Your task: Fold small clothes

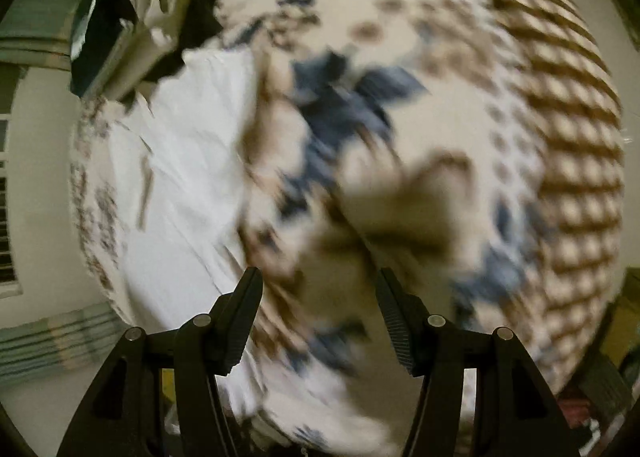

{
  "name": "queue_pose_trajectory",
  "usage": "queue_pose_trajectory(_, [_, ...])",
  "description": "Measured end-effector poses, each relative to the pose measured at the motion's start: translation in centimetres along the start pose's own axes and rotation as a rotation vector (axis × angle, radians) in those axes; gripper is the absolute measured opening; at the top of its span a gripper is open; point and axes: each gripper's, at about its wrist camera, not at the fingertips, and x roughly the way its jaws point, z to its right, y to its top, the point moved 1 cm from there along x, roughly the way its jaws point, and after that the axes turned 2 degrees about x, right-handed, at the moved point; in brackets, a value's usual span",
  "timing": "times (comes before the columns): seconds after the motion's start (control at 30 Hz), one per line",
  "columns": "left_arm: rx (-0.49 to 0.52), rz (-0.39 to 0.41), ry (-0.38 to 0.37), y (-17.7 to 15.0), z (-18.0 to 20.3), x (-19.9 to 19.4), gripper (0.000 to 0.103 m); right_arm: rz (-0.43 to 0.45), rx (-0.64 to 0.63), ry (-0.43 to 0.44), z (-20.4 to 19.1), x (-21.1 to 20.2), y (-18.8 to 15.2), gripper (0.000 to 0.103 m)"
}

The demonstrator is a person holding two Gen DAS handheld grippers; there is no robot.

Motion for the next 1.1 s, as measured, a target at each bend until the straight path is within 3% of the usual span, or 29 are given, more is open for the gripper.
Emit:
queue_pose_trajectory(0.17, [-0.050,0.028,0.007,1.3,-3.1,-2.5,0.003,-0.005,0.042,0.123,-2.5,3.4,5.7,0.061])
queue_pose_trajectory(0.27, [-0.066,0.034,0.011,1.0,-4.8,-3.5,0.003,-0.025,0.065,0.119,-3.8,5.6,7.9,0.061])
queue_pose_trajectory(0.3, [-0.073,0.034,0.005,1.2,-5.4,-3.8,0.003,-0.031,0.073,0.114,-4.3,6.2,8.3,0.054])
queue_pose_trajectory(0.33, [-0.083,0.035,-0.001,1.1,-5.9,-3.6,0.003,-0.026,0.078,0.114,-4.7,6.4,8.5,0.025])
queue_pose_trajectory(0.37, [-0.092,0.037,-0.007,1.1,-6.3,-4.0,0.003,-0.022,0.074,0.083,-5.3,6.4,8.8,0.011])
queue_pose_trajectory(0.43, [-0.110,0.046,-0.021,1.1,-7.2,-4.9,0.003,0.008,0.049,0.048,-6.8,5.6,8.7,0.003])
queue_pose_trajectory(0.63, [-0.201,0.071,-0.094,1.8,-12.9,-7.1,0.003,0.076,-0.054,-0.016,-14.7,1.7,7.8,0.002])
queue_pose_trajectory(0.8, [-0.277,0.065,-0.158,3.1,-19.5,-6.7,0.003,0.115,-0.159,-0.055,-25.6,0.8,8.1,0.002])
queue_pose_trajectory(0.93, [-0.313,0.059,-0.202,4.2,-24.3,-5.3,0.003,0.131,-0.228,-0.125,-34.0,4.0,8.6,0.002])
queue_pose_trajectory(1.1, [-0.364,0.034,-0.256,5.3,-30.2,-2.0,0.003,0.122,-0.279,-0.252,-42.6,11.8,9.8,0.002])
